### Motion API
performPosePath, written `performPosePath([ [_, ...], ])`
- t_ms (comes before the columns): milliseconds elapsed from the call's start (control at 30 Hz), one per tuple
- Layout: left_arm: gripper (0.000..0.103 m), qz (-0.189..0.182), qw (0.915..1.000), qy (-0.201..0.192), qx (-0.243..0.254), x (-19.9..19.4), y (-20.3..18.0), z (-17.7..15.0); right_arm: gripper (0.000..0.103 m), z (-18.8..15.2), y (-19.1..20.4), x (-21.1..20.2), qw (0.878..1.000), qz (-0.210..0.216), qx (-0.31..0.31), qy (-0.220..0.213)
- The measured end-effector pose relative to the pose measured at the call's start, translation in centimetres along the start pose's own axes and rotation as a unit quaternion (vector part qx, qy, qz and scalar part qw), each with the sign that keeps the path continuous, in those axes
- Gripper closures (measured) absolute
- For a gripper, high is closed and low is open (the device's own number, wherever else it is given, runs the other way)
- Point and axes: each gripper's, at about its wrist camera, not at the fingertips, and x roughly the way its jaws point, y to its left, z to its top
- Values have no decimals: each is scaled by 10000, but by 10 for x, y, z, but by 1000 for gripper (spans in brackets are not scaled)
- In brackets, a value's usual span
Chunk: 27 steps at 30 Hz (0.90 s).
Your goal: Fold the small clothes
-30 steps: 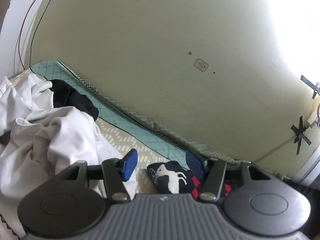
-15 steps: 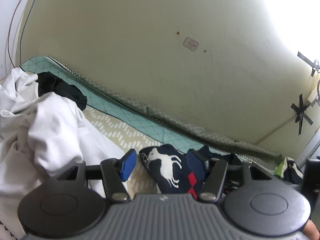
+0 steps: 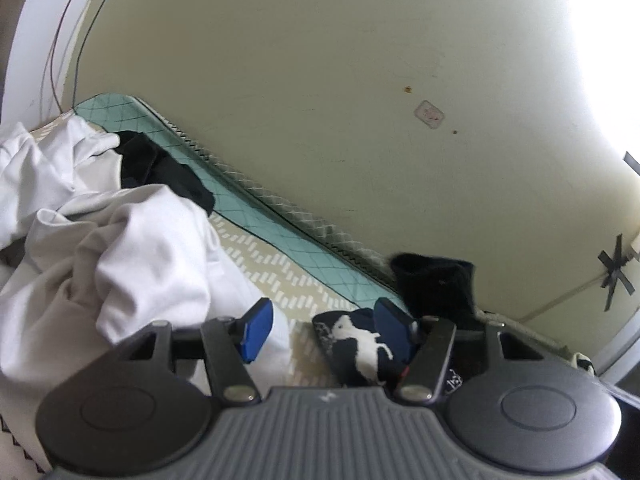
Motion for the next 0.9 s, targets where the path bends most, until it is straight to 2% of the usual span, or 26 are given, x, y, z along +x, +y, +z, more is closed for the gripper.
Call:
performPosePath([
  [67, 46, -1, 10000, -30, -95, -1, 4, 2, 96, -1, 0, 4, 9983, 405, 419, 45],
  [100, 46, -15, 9999, -35, -142, -2, 6, 3, 96, -2, -1, 5, 9975, 464, 535, 50],
  [200, 46, -79, 9997, 30, -211, -1, 8, 3, 96, -3, -14, 5, 9971, 344, 678, 84],
  [300, 46, -147, 9998, 93, -81, 1, 2, 1, 96, -5, -46, -12, 9917, 346, 1239, 88],
  [400, 45, -211, 9995, 155, 154, 5, -9, -6, 95, -13, -72, -42, 9900, -28, 1402, -143],
  [533, 44, -430, 9963, 270, 697, 11, -32, -19, 94, -33, -112, -92, 9839, -859, 1533, -330],
  [567, 44, -481, 9944, 294, 899, 13, -40, -25, 92, -39, -118, -101, 9826, -1045, 1495, -354],
  [633, 44, -558, 9895, 354, 1289, 14, -56, -39, 37, -50, -127, -115, 9797, -1483, 1318, -274],
  [667, 44, -608, 9865, 382, 1475, 15, -63, -45, 38, -55, -132, -121, 9757, -1753, 1294, -233],
  [767, 44, -715, 9782, 344, 1921, 15, -83, -64, 38, -67, -149, -146, 9635, -2145, 1548, -425],
  [833, 47, -851, 9732, 311, 2113, 14, -94, -74, 44, -69, -158, -161, 9579, -2172, 1765, -648],
  [900, 50, -1055, 9669, 330, 2302, 15, -105, -84, 47, -67, -157, -163, 9613, -1986, 1784, -678],
])
